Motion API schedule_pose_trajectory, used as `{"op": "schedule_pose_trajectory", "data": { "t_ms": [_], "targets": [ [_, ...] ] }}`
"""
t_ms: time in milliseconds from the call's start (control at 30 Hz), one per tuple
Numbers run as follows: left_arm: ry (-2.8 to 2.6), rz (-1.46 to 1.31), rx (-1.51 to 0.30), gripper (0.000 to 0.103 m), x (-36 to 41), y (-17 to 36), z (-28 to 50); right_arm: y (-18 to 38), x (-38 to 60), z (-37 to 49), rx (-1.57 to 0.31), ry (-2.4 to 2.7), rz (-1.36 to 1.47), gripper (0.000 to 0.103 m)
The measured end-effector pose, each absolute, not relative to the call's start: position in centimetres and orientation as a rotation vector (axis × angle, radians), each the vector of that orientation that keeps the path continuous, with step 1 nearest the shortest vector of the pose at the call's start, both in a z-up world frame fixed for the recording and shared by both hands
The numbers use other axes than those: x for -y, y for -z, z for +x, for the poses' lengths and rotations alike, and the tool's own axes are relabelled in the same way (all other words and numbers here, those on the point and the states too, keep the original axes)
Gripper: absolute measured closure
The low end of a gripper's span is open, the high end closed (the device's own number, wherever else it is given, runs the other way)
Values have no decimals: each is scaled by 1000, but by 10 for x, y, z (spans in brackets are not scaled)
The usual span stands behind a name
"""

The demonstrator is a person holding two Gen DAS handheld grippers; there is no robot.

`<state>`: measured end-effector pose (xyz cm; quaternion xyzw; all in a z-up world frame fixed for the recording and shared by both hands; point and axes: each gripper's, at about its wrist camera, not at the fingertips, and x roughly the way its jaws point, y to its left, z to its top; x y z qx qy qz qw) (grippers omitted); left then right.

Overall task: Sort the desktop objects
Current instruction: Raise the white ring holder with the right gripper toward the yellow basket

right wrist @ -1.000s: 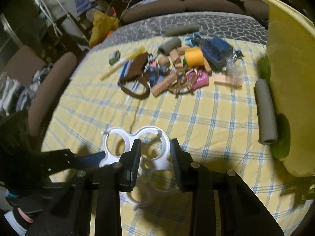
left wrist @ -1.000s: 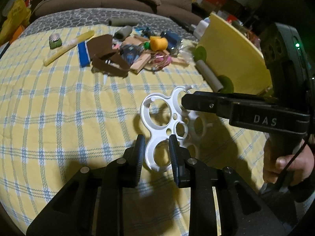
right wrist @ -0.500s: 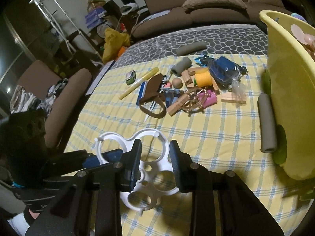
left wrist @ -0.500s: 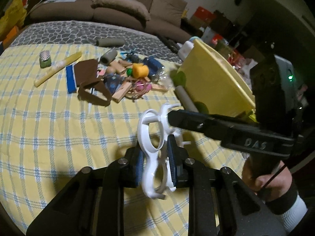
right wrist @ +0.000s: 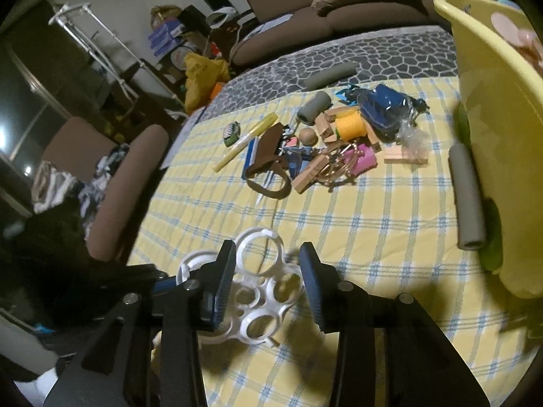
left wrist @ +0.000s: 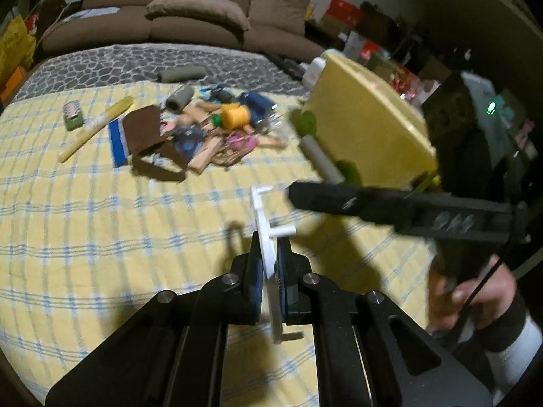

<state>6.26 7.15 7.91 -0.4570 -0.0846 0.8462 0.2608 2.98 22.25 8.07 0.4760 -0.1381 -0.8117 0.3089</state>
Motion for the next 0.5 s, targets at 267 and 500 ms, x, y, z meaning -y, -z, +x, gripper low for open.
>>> {"op": "schedule_pose_trajectory", "data": {
  "t_ms": [267, 500],
  "targets": [
    [-2338, -1274, 243, 90, -42, -66, 60, -71, -200, 35, 253, 2092, 1304, 49],
    [-2330, -1282, 293, 90, -29, -64, 53, -54, -172, 46, 97, 2045, 1334, 49]
  ]
}}
